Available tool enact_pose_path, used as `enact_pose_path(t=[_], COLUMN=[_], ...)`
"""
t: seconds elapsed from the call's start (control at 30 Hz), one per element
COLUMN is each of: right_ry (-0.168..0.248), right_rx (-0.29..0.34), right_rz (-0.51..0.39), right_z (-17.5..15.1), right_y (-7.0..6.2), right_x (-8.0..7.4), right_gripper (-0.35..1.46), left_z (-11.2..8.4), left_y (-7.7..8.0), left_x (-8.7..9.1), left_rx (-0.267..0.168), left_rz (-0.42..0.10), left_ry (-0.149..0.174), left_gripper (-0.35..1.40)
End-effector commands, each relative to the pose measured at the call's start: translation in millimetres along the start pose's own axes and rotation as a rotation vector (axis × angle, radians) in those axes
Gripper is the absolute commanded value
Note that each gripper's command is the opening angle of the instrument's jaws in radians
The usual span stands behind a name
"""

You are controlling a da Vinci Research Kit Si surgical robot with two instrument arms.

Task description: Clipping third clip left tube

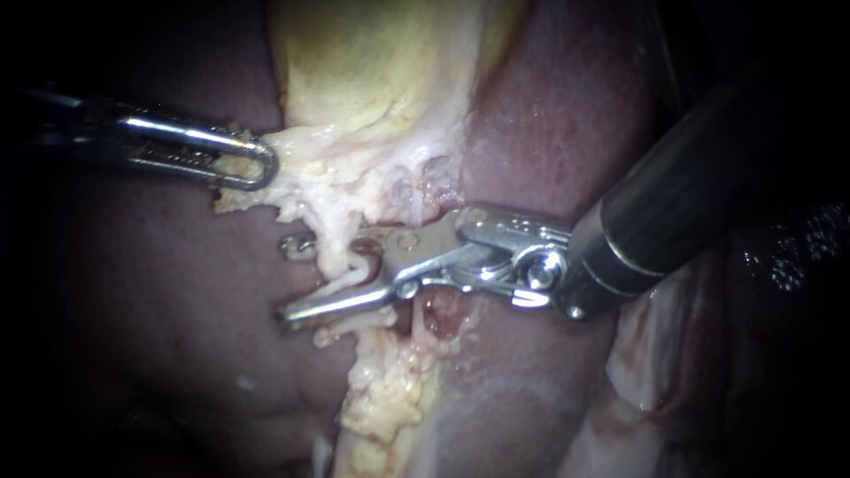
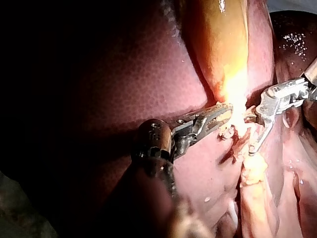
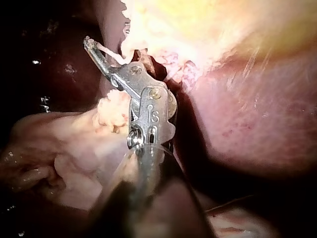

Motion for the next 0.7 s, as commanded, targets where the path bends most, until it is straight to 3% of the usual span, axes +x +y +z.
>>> enact_pose_path(t=[0.03, 0.43, 0.7], right_ry=[0.000, 0.006, 0.006], right_rx=[0.003, 0.017, 0.019], right_rz=[0.002, 0.017, 0.018], right_z=[-0.2, -0.5, -0.6], right_y=[-0.3, -3.9, -4.2], right_x=[0.4, 3.8, 4.0], right_gripper=[0.48, 0.46, 0.35], left_z=[0.0, -0.2, -0.2], left_y=[0.0, -0.2, -0.2], left_x=[0.0, 0.0, 0.0], left_rx=[0.000, -0.003, -0.003], left_rz=[0.000, 0.000, 0.000], left_ry=[0.000, 0.002, 0.002], left_gripper=[-0.35, -0.35, -0.35])
